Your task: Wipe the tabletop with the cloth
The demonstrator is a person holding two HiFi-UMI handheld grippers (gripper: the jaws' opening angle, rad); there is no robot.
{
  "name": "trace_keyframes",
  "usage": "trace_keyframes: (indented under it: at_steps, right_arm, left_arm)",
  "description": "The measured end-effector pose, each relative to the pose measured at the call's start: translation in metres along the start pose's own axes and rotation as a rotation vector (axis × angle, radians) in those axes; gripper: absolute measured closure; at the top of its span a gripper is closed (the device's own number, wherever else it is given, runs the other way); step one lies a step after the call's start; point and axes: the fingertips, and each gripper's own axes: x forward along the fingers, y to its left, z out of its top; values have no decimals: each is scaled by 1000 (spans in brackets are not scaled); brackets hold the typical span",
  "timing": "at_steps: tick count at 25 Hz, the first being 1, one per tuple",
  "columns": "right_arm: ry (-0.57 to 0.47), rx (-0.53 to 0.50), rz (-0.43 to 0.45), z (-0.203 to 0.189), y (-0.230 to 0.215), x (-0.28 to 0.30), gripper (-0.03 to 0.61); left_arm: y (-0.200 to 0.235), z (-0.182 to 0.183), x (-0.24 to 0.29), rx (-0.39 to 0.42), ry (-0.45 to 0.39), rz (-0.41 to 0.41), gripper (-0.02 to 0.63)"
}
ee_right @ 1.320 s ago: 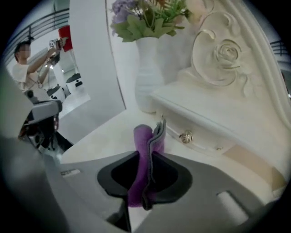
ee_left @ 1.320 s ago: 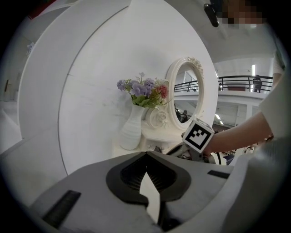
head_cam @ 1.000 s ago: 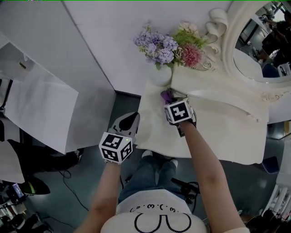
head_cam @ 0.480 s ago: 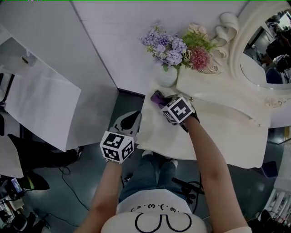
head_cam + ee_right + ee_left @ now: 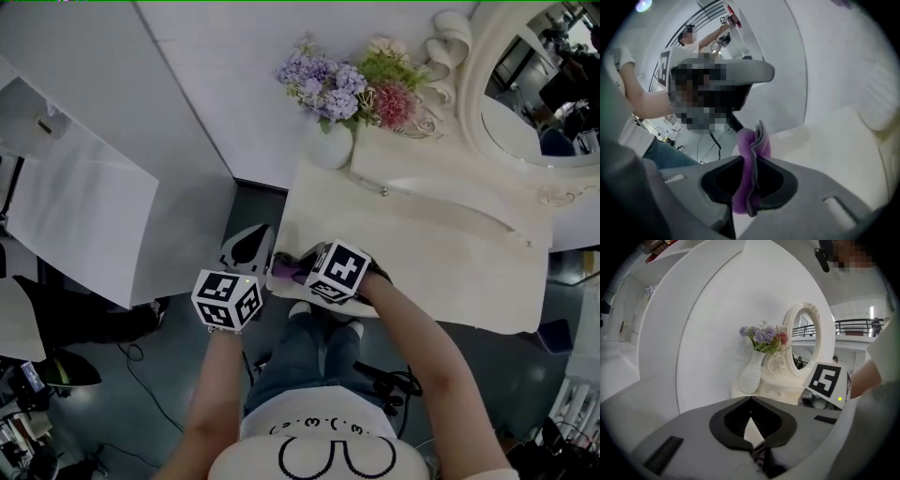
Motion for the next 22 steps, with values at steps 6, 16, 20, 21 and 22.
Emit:
trace_keyframes:
  at_steps: [6, 16, 20, 21, 22]
  right_arm:
    - [7, 2, 95, -11, 49, 16, 510]
    - [-261, 213, 94, -26, 54, -47, 508]
    - [-466, 200, -80, -34, 38, -122, 508]
    - [-522, 196, -134, -38, 35, -142, 508]
    - [-578, 194, -189, -43, 32, -163, 508]
  left_arm:
    - [-5, -3, -10, 3, -9, 1, 615]
    - [-52, 4, -11, 49, -46, -42, 615]
    - [-88, 17, -7, 87, -97, -68, 615]
    - [-99, 21, -6, 97, -109, -77, 615]
    - [-111, 24, -5, 107, -120, -86, 615]
